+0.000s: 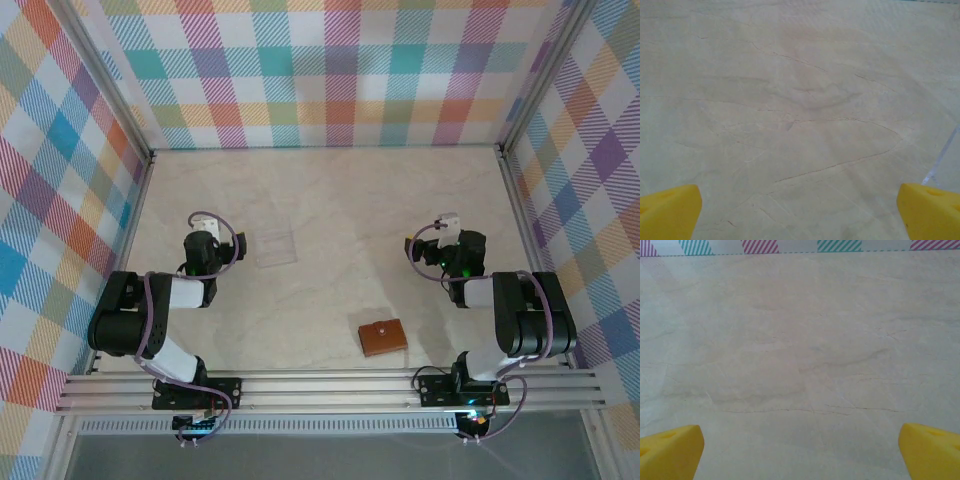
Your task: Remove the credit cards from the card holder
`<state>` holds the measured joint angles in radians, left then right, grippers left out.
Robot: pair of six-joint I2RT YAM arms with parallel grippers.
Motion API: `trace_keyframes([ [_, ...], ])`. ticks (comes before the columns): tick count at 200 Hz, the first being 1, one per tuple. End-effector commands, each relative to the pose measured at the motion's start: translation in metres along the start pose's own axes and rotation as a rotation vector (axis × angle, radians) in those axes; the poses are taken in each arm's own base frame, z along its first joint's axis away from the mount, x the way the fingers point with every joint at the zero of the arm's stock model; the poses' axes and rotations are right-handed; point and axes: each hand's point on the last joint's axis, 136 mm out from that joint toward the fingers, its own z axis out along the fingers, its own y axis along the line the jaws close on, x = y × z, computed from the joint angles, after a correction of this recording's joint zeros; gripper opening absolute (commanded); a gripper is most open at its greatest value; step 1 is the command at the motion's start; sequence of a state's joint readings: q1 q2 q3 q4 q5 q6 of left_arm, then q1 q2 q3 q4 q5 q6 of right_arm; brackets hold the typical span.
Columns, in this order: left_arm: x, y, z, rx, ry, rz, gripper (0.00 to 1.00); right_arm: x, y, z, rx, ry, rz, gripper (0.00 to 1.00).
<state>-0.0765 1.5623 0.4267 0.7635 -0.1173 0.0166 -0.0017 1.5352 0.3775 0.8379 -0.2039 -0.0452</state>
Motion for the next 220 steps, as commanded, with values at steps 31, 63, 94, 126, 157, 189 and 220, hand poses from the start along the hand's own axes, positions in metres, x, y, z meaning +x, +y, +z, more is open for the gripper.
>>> trace_keyframes([
  [31,-0.006,0.000,-0.001,-0.001,-0.033,0.008,1.00,-0.014,0.002,-0.002,-0.023,-0.052,-0.026,1.00],
  [63,-0.007,0.000,-0.001,0.000,-0.036,0.007,1.00,-0.014,0.001,-0.002,-0.020,-0.052,-0.023,1.00],
  [94,-0.007,0.000,-0.001,-0.003,-0.035,0.007,1.00,-0.015,-0.002,-0.001,-0.003,-0.051,-0.014,1.00],
  [126,-0.007,0.000,-0.001,-0.002,-0.036,0.006,1.00,-0.014,-0.009,0.000,0.034,-0.041,0.007,1.00],
  [157,-0.007,0.000,-0.001,-0.003,-0.035,0.006,1.00,-0.014,-0.026,0.002,0.130,-0.025,0.051,1.00],
  [189,-0.007,0.001,-0.001,-0.002,-0.033,0.006,1.00,-0.014,-0.026,0.002,0.129,-0.023,0.052,1.00],
  [220,-0.007,0.001,-0.001,-0.003,-0.037,0.007,1.00,-0.016,-0.027,0.002,0.145,-0.025,0.048,1.00],
])
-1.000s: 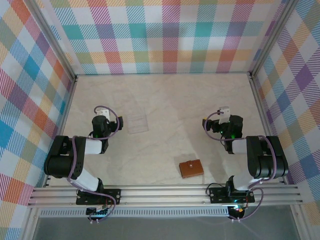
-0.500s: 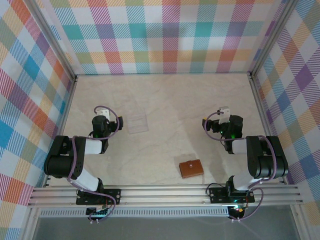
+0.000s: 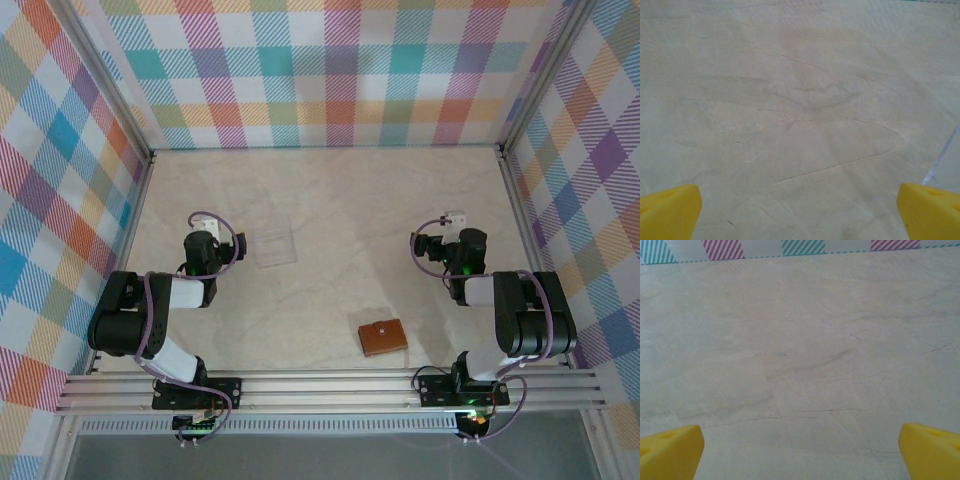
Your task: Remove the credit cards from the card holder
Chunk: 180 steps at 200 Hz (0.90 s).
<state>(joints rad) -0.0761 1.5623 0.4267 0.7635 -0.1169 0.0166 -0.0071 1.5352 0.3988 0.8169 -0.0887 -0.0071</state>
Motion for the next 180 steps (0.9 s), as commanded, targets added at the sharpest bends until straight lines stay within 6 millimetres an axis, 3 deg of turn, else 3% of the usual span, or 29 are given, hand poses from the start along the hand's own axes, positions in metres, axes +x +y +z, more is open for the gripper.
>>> trace_keyframes([
  [1,-0.007,0.001,-0.001,-0.003,-0.038,0.007,1.00,-0.012,-0.004,0.001,0.027,-0.022,0.010,1.00],
  [42,-0.030,0.017,-0.011,-0.124,0.021,-0.031,1.00,-0.028,0.004,-0.001,0.028,0.092,0.002,1.00],
  [80,-0.045,0.027,-0.026,-0.230,0.129,-0.149,1.00,-0.045,0.023,-0.009,-0.001,0.189,0.083,0.99],
  [129,-0.051,-0.011,-0.038,-0.122,0.341,-0.236,1.00,-0.053,0.057,-0.019,-0.051,0.370,0.218,0.93],
  [180,-0.032,-0.046,-0.040,-0.066,0.567,-0.303,0.91,-0.050,0.094,-0.024,-0.142,0.469,0.263,0.93],
])
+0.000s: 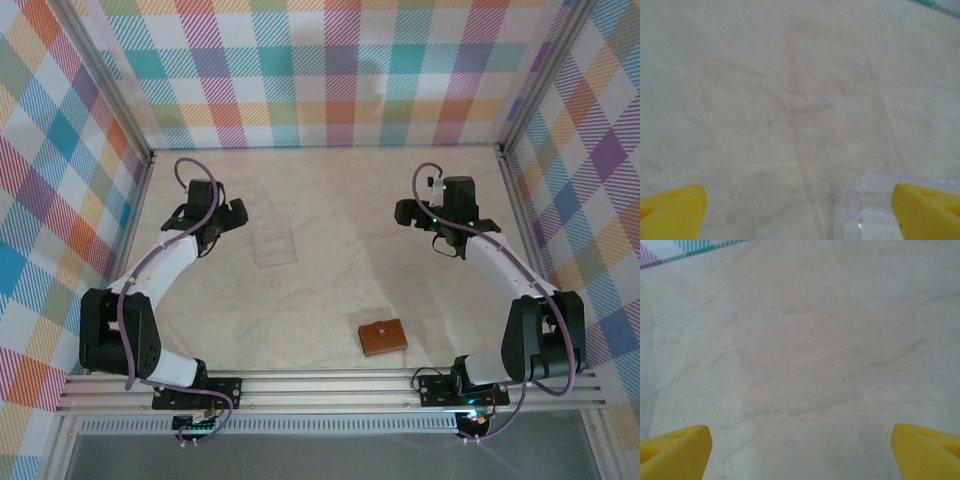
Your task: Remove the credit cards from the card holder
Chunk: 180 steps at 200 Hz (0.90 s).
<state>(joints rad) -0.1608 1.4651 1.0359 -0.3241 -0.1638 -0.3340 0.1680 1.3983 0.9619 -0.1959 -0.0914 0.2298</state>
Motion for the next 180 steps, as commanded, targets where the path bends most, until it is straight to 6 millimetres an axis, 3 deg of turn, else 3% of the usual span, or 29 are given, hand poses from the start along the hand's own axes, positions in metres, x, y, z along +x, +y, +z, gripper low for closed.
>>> trace_keyframes([
  [1,0.041,-0.007,0.002,0.002,0.212,-0.054,0.90,0.026,0.013,0.003,-0.037,0.127,0.062,0.92],
  [29,0.052,-0.025,0.008,0.031,0.278,-0.064,0.78,0.027,0.020,0.006,-0.048,0.145,0.067,0.93],
  [66,0.057,-0.030,0.022,0.016,0.331,-0.069,0.52,0.025,0.030,0.006,-0.065,0.163,0.073,0.93],
  [94,0.056,-0.038,0.032,0.027,0.357,-0.045,0.40,0.023,0.036,0.005,-0.062,0.158,0.065,0.93],
  [138,0.050,-0.049,0.046,0.042,0.380,-0.004,0.32,0.021,0.040,-0.001,-0.054,0.157,0.044,0.94],
  [180,0.059,-0.054,0.063,0.050,0.432,0.028,0.28,0.019,0.035,-0.011,-0.023,0.146,0.015,0.94],
])
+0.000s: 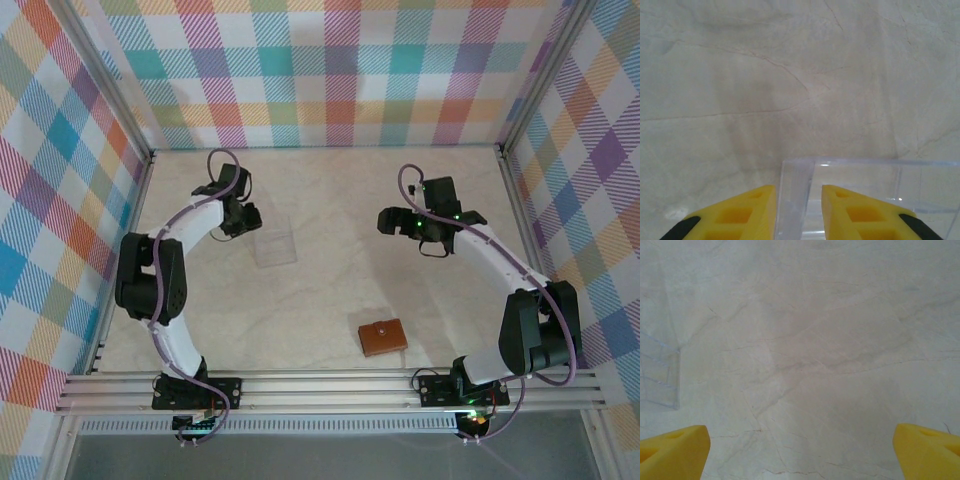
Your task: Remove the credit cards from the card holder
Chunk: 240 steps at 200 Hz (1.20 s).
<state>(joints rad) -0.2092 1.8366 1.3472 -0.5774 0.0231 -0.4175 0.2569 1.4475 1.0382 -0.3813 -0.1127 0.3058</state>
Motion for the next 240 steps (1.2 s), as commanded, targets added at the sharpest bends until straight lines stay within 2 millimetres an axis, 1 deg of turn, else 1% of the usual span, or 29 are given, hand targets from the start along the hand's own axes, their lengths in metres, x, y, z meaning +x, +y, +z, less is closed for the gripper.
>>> trace_keyframes([
  [1,0.010,-0.006,0.007,0.002,0.059,0.048,0.28,-0.011,0.006,-0.019,0.009,-0.038,-0.030,0.94],
  [26,0.011,-0.005,0.014,0.000,0.066,0.056,0.22,-0.009,0.006,-0.022,0.014,-0.037,-0.033,0.94],
  [64,0.012,-0.009,0.013,0.005,0.056,0.087,0.09,-0.006,0.006,-0.025,0.010,-0.038,-0.025,0.94],
  [100,0.014,-0.020,0.013,0.003,0.060,0.123,0.05,-0.006,0.009,-0.030,-0.004,-0.047,-0.013,0.94],
  [124,0.014,-0.037,0.011,0.005,0.057,0.165,0.04,-0.008,0.010,-0.034,-0.004,-0.060,-0.012,0.94],
  [155,0.011,-0.063,0.011,-0.046,0.059,0.240,0.04,-0.005,0.007,-0.035,0.008,-0.060,-0.010,0.94],
  [202,0.017,-0.105,0.025,-0.089,0.084,0.287,0.04,0.000,0.004,-0.034,0.022,-0.047,-0.001,0.94],
  [240,0.023,-0.130,0.036,-0.088,0.102,0.290,0.04,0.004,0.004,-0.032,0.013,-0.039,0.014,0.94],
])
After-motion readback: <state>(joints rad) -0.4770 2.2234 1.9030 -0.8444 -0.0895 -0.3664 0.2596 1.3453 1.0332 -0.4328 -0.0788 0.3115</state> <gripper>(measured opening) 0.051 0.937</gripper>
